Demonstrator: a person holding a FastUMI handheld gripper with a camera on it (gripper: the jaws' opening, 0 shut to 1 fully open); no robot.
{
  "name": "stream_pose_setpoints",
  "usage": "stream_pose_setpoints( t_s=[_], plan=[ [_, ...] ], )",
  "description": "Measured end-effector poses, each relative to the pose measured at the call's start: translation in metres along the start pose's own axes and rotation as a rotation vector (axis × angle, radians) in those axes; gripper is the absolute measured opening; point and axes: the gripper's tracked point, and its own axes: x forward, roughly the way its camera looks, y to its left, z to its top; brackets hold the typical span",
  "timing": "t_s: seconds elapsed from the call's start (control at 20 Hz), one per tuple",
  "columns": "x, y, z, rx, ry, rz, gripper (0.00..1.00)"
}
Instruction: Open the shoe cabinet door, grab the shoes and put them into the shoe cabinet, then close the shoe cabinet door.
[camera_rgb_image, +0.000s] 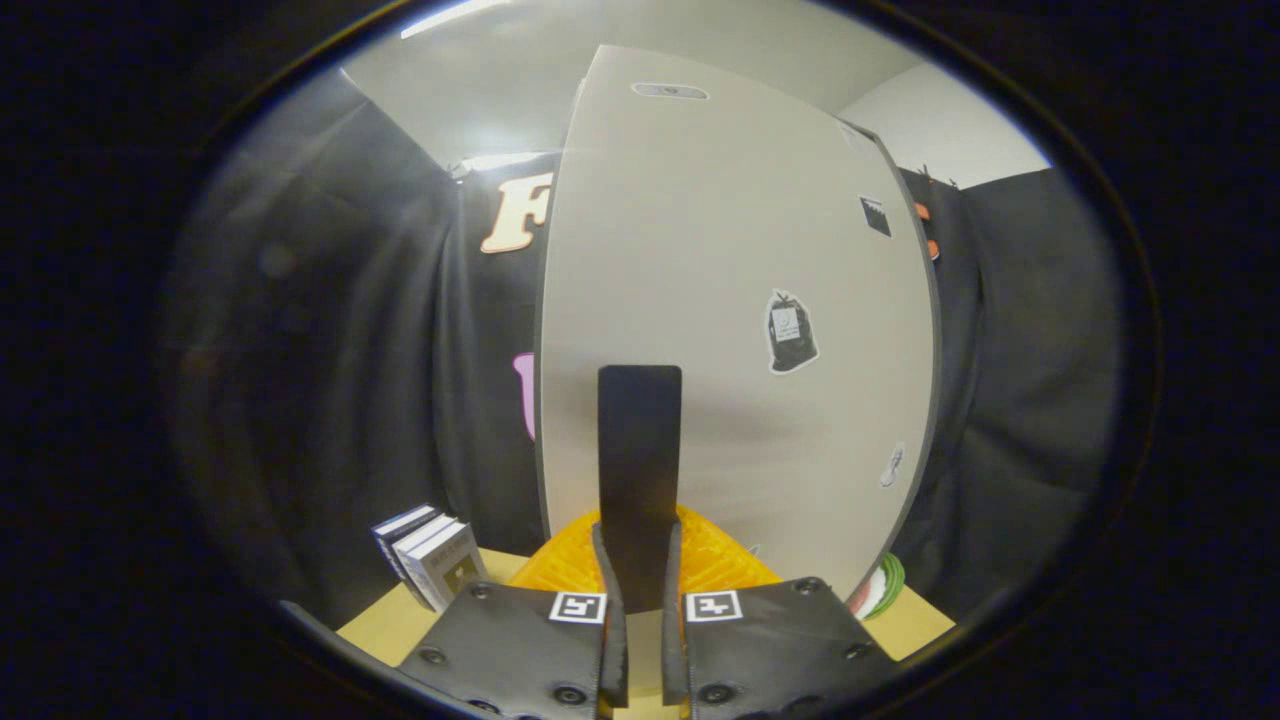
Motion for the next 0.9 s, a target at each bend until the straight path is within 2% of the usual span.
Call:
stream_pose_setpoints(
  t_s=[0.45,0.9],
  plan=[
    [-0.056,-0.037,0.001,0.012,0.007,0.148,0.15],
    [-0.104,-0.09,0.001,0.009,0.012,0.175,0.14]
  ],
)
